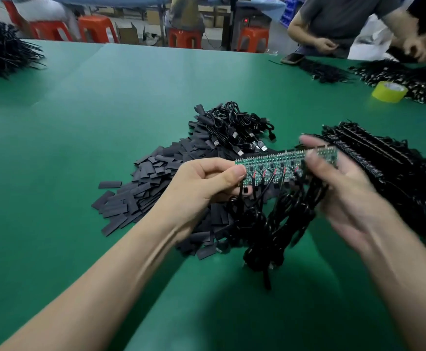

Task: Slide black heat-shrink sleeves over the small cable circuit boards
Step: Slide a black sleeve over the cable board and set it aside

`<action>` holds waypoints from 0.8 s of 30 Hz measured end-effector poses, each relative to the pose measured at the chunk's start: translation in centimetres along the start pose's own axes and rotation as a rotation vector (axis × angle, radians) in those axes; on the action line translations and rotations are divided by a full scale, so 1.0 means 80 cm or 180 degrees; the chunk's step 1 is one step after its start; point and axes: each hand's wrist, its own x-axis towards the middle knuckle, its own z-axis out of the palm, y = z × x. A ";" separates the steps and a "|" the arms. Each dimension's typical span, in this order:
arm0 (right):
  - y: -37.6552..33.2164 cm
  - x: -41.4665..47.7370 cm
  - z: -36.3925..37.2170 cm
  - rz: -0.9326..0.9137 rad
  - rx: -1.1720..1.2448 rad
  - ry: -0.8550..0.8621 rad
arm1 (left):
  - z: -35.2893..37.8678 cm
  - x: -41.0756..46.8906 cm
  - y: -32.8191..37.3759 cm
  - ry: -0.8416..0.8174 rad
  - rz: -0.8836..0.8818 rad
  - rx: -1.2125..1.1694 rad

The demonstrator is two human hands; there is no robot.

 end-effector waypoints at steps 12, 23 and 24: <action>-0.103 0.028 0.014 -0.0744 -0.2962 -0.2346 | 0.042 -0.028 0.025 -0.0153 0.0432 -0.0178; -0.036 0.099 0.009 0.0016 -0.2145 -0.3060 | 0.028 0.003 -0.022 -0.0226 -0.0827 -0.0947; -0.027 0.104 0.006 0.0053 -0.1902 -0.3047 | 0.026 0.006 -0.025 -0.0271 -0.0838 -0.1055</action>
